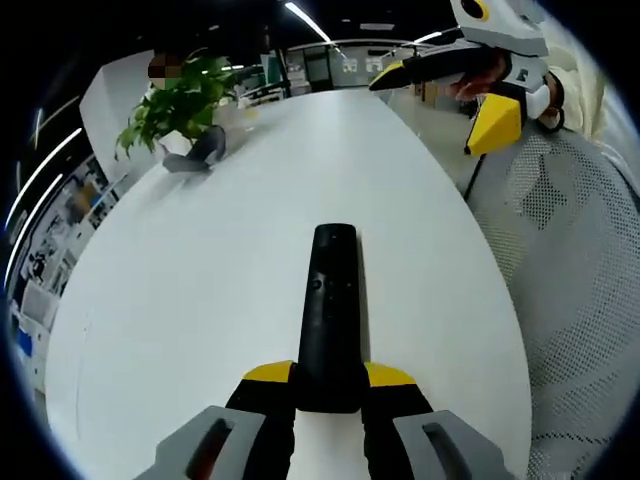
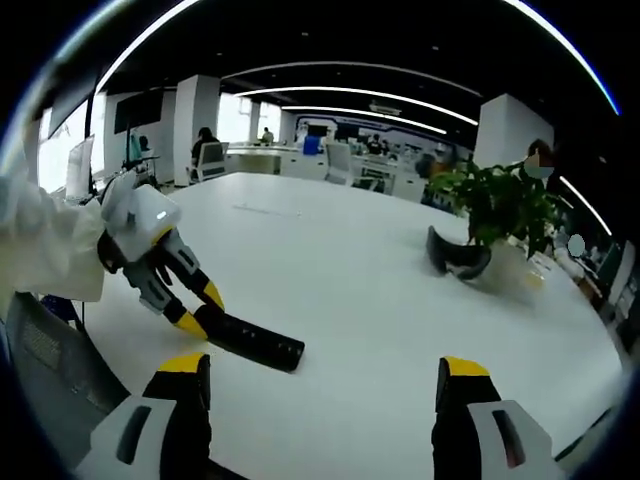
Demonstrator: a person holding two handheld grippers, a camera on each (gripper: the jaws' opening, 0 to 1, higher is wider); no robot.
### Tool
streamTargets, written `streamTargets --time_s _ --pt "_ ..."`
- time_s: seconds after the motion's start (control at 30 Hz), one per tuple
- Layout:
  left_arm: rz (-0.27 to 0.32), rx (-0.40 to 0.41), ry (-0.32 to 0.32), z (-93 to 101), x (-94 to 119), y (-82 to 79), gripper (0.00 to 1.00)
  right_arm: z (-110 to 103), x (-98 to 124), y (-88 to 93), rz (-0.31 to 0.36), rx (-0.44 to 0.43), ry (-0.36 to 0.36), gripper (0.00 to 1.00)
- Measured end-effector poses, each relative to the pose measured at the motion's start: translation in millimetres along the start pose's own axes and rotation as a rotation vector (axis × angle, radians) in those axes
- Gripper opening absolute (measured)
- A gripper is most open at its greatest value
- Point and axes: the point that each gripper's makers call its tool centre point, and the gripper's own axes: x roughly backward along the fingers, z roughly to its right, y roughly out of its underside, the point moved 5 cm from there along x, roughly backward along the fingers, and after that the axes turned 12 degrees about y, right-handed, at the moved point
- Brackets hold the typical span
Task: Press the specified remote control buttons in sequence, fully releasing each button before pressing the next.
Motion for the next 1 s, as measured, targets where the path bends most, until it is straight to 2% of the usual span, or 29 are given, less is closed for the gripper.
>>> streamTargets --time_s 0.7,1.0 --pt "-0.061 -0.046 -0.018 -50.5 12.2 4.5 0.24 -0.3 -3.4 6.0 -0.035 0.034 0.009 0.92" --pt "-0.063 -0.038 -0.022 -69.3 14.1 4.0 0.23 -1.6 -5.7 9.5 -0.057 0.054 0.010 0.93"
